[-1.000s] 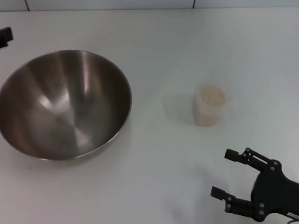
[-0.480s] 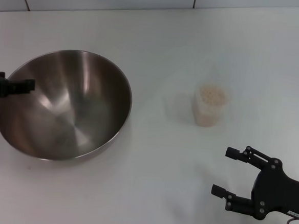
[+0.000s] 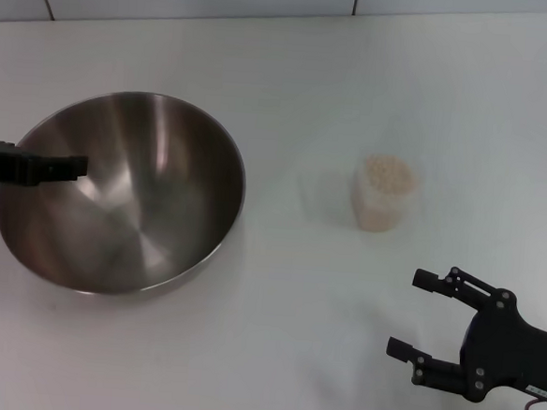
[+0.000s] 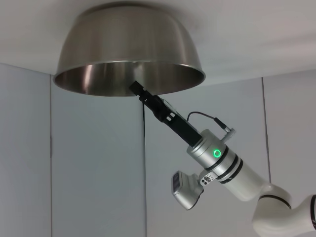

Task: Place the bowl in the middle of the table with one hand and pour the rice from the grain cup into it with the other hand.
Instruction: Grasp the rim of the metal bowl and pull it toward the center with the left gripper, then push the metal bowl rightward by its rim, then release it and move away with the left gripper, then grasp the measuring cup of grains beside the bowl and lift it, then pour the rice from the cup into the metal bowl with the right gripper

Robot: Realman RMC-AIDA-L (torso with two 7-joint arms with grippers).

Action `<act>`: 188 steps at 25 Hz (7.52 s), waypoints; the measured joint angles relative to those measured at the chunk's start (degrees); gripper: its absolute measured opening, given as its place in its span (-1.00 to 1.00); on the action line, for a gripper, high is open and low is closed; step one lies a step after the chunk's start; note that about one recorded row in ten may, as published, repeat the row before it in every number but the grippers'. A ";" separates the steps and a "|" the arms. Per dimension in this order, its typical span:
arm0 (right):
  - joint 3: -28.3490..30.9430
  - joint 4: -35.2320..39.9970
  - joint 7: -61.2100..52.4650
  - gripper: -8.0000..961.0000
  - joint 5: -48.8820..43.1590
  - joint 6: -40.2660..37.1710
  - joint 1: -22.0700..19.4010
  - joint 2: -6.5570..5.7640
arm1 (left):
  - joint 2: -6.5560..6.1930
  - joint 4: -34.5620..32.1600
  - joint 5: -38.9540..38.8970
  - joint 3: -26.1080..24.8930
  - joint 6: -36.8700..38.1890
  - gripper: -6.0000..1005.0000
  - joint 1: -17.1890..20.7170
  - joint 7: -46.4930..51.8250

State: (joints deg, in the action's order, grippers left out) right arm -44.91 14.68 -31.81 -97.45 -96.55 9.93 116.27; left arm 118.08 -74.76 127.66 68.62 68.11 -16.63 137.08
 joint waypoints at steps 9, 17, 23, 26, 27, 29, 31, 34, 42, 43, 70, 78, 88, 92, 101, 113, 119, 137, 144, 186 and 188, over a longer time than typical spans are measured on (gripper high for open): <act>0.00 0.00 0.00 0.74 -0.14 0.46 0.00 0.00 | 0.11 2.34 1.60 -0.34 0.32 0.32 -2.11 -0.12; 0.00 0.00 0.16 0.74 -0.17 0.43 -0.09 0.03 | 0.10 2.33 1.51 -0.35 0.66 -0.35 -2.78 -0.15; 0.00 0.00 0.25 0.74 -0.17 0.43 -0.09 0.07 | 0.04 3.32 1.42 -0.35 1.22 -0.71 -3.75 -0.32; 0.00 0.00 0.27 0.74 -0.17 0.43 -0.09 0.09 | -0.01 3.42 0.98 -0.51 1.47 -0.86 -4.32 -0.32; 0.00 0.00 0.33 0.74 -0.15 0.43 -0.09 0.09 | -0.02 3.58 0.91 -1.01 1.82 -0.91 -4.78 -0.30; 0.00 0.00 0.37 0.74 -0.13 0.43 -0.09 0.09 | 0.01 4.30 0.83 -2.48 2.78 -0.90 -6.04 -0.33; 0.00 0.00 0.38 0.74 -0.11 0.43 -0.09 0.09 | 0.07 5.59 0.52 -4.13 3.64 -0.90 -7.71 -0.50; 0.00 0.00 0.45 0.74 -0.09 0.47 -0.07 0.10 | 0.13 7.67 -0.01 -5.07 3.51 -0.90 -10.53 -1.19; 0.02 0.00 0.52 0.74 -0.03 0.34 0.01 0.18 | 0.11 19.79 0.49 -5.80 -1.70 -0.89 -21.24 -6.01; 0.04 0.00 0.52 0.74 -0.02 0.27 0.01 0.18 | 0.14 20.73 0.50 -5.78 -2.58 -0.89 -21.78 -6.44; 20.24 -1.22 -2.54 0.74 0.10 7.08 -1.41 2.38 | 0.23 -5.66 -11.62 -5.53 13.51 0.06 -5.47 -27.40; 29.63 -4.32 -2.66 0.74 0.14 17.37 2.98 2.88 | 0.14 -6.98 -15.98 -6.70 23.36 0.37 0.83 -37.31; 28.46 -6.74 -2.75 0.74 -0.35 25.06 9.39 2.90 | 0.10 -3.76 -15.70 -7.37 21.75 0.60 0.84 -38.67; 27.35 -7.18 -2.78 0.74 -0.37 26.62 10.47 2.90 | 0.13 -3.46 -15.70 -7.22 20.62 0.60 0.67 -38.78; 28.26 -7.24 -2.81 0.74 0.05 28.37 12.29 2.90 | 0.14 -2.32 -14.87 -7.33 20.36 0.60 -0.20 -38.56; 28.43 -7.39 -2.66 0.73 0.19 30.09 14.30 3.09 | 0.14 -0.92 -14.48 -7.45 20.30 0.60 -0.67 -38.64; 28.46 -8.25 -2.16 0.53 1.25 29.70 14.33 3.17 | 0.12 -0.92 -14.38 -7.47 20.30 0.60 -0.69 -38.64; 28.53 -9.40 0.78 -0.76 2.90 28.53 14.98 3.16 | 0.09 -1.45 -13.66 -6.92 20.31 0.60 -1.09 -38.28; 28.79 -9.28 1.68 -0.97 5.20 24.65 14.17 3.16 | 0.30 -1.48 -11.83 -6.71 20.31 0.60 -1.56 -37.80; 30.51 -38.76 148.92 -0.86 8.48 21.20 31.42 3.60 | 0.21 -1.28 -11.30 -6.05 19.86 0.60 -2.96 -38.30; 30.90 -39.33 154.47 -0.86 7.87 21.22 31.54 3.60 | 0.21 -1.25 -11.30 -6.06 19.86 0.60 -3.08 -38.30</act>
State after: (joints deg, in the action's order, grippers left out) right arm -14.01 -24.65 122.66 -89.59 -75.33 41.46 119.87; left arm 118.29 -76.01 116.36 62.57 87.97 -19.71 98.78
